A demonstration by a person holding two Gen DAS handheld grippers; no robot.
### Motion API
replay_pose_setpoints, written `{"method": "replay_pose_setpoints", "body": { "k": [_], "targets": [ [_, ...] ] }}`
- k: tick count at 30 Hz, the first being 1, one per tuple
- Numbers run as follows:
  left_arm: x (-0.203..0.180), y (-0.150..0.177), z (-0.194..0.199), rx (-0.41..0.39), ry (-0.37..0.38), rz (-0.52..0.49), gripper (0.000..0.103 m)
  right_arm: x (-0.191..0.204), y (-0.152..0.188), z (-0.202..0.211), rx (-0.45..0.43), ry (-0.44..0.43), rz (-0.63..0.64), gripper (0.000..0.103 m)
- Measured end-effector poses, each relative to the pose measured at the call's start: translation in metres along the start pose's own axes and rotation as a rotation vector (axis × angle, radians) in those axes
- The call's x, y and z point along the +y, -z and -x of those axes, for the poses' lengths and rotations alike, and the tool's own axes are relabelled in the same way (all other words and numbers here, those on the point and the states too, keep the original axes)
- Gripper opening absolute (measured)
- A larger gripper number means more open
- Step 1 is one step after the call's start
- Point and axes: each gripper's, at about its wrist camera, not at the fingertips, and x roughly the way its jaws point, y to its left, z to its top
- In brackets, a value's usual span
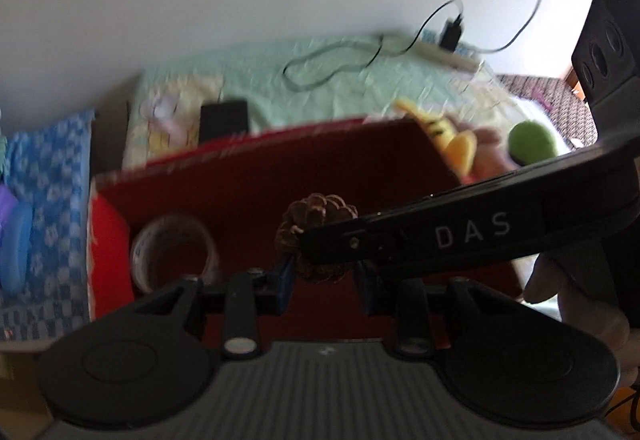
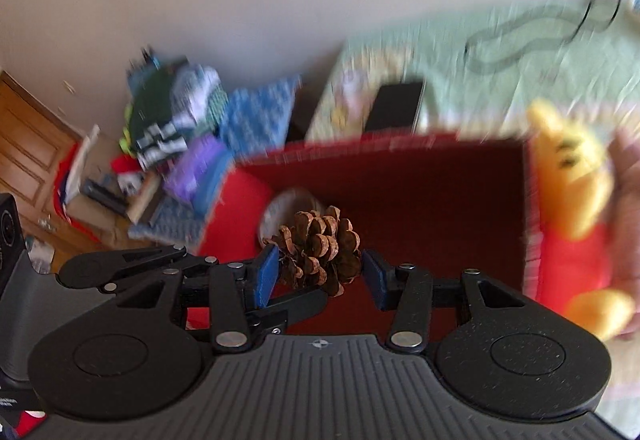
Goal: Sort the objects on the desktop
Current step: 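Carry the pine cone with the right tool into the red box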
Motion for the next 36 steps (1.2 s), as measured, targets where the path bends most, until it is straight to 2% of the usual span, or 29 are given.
{"method": "replay_pose_setpoints", "body": {
  "k": [8, 14, 19, 29, 33, 36],
  "targets": [
    [0.026, 0.009, -0.048, 0.204, -0.052, -0.037, 0.031, -0.007, -0.007, -0.077, 0.226, 0.012, -0.097, 0.049],
    [0.042, 0.012, -0.061, 0.293, -0.047, -0.035, 0.03, -0.008, -0.009, -0.11, 0.353, 0.02, -0.127, 0.049],
    [0.048, 0.017, -0.049, 0.299, -0.01, -0.04, 0.03, -0.003, -0.009, -0.13, 0.426, 0.021, -0.126, 0.05],
    [0.055, 0.021, -0.027, 0.275, 0.073, -0.004, 0.03, 0.013, -0.003, -0.155, 0.554, -0.093, -0.089, 0.051],
    [0.056, 0.022, -0.023, 0.261, 0.101, 0.022, 0.03, 0.01, -0.008, -0.152, 0.54, -0.15, -0.092, 0.052],
    [0.055, 0.017, -0.031, 0.268, 0.099, 0.03, 0.03, 0.006, -0.007, -0.148, 0.522, -0.16, -0.11, 0.052]
  ]
}}
